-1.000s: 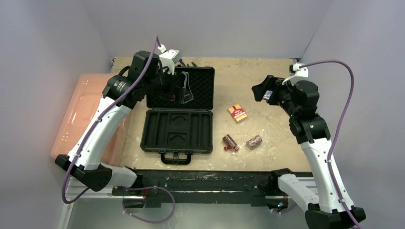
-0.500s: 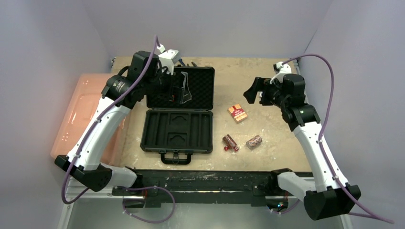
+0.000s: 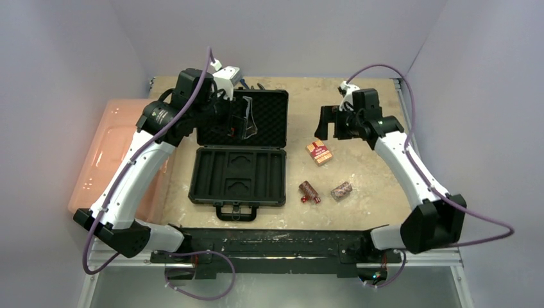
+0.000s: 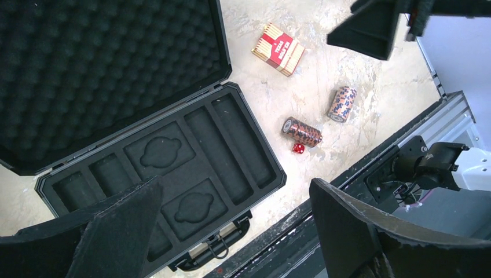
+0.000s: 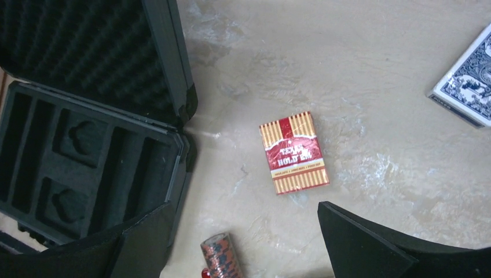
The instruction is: Pack up texas hold em set
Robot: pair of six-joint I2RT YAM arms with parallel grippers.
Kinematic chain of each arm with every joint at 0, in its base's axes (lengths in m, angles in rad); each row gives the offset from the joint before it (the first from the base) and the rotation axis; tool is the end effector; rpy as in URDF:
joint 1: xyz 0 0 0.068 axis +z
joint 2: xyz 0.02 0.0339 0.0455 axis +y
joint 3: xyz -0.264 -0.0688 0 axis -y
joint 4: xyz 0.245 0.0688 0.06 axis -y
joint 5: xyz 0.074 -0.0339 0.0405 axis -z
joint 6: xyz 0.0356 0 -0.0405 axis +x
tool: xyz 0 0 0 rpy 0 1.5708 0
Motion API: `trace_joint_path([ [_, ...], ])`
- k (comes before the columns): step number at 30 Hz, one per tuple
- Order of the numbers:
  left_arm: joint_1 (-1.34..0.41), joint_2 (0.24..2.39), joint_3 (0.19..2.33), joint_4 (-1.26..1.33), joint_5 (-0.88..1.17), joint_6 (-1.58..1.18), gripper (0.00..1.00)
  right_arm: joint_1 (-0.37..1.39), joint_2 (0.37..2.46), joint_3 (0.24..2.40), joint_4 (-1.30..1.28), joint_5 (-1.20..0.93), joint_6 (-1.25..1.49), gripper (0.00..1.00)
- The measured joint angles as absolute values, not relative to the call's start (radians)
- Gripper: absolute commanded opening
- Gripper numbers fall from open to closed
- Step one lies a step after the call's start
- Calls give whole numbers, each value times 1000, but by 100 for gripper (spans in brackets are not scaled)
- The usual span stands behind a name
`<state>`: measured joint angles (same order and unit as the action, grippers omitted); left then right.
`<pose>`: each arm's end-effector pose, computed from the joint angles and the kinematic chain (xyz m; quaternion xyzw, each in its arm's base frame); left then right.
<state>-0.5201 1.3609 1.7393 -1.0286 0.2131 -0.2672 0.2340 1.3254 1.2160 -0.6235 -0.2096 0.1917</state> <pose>0.2194 -0.1343 0.4521 0.1592 0.8778 -0.2574 0.3714 0.2773 0.0737 0.3297 -0.0618 0.9074 0.1789 0.3752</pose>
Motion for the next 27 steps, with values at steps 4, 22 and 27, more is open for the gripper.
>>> trace_joint_path([
  [4, -520, 1361, 1739, -1029, 212, -266, 96, 263, 1448, 1288, -628, -155, 178, 99],
  [22, -520, 1348, 1718, -1031, 175, -242, 96, 335, 1779, 1365, -702, 90, 140, 99],
  [27, -520, 1334, 1703, -1031, 178, -242, 97, 368, 1817, 1371, -701, 115, 130, 99],
])
